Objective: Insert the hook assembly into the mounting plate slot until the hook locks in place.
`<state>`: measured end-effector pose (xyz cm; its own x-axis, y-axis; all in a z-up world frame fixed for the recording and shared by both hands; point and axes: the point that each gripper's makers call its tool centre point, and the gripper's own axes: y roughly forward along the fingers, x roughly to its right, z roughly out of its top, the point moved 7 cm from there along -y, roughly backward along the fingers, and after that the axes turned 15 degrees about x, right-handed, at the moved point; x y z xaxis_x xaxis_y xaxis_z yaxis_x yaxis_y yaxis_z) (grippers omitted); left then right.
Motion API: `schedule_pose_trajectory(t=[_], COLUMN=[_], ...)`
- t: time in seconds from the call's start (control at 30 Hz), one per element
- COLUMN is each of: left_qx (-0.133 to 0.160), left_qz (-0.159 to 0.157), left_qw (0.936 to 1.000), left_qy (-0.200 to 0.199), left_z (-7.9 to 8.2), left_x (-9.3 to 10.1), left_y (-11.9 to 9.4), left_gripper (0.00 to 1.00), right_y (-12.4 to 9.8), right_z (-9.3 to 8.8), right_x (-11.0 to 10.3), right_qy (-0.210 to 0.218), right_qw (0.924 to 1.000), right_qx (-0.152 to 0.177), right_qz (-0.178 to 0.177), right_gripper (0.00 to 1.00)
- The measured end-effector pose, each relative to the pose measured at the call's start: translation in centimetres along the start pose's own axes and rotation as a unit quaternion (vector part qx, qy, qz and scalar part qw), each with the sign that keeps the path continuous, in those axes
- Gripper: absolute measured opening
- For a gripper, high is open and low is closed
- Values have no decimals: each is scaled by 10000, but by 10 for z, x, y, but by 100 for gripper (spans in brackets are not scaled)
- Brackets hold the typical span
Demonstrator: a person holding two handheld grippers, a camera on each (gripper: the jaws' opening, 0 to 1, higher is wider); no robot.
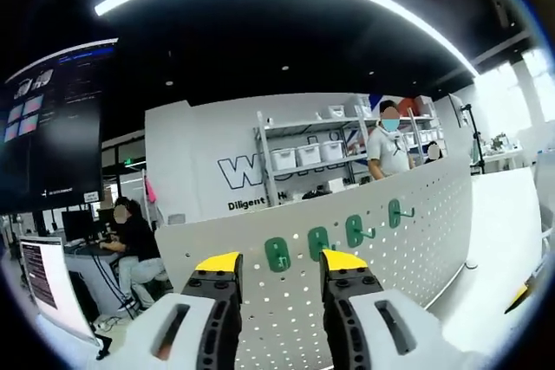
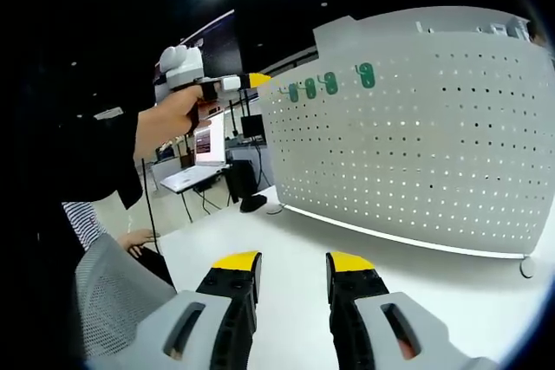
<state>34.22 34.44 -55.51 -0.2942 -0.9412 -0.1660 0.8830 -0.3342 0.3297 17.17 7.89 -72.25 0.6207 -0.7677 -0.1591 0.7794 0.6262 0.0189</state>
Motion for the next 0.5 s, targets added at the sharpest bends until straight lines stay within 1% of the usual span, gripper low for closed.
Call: schedule_pose_trajectory(t=[0.3,0.5], left_qx=[32,86], left_qz=[-40,-65], left_qw=[10000,9998], left_qy=[-42,-139], left_z=[7,11], left_x=[-1,0], left_y=[-17,-31], left_gripper=[37,37], right_y=[-1,-2], right_z=[-1,-2], right_x=[-1,-1], right_qy=[-38,-56], right_qw=[10000,10000], right_qx=[-51,-57], right_qz=[-15,-49], right_gripper=[30,30])
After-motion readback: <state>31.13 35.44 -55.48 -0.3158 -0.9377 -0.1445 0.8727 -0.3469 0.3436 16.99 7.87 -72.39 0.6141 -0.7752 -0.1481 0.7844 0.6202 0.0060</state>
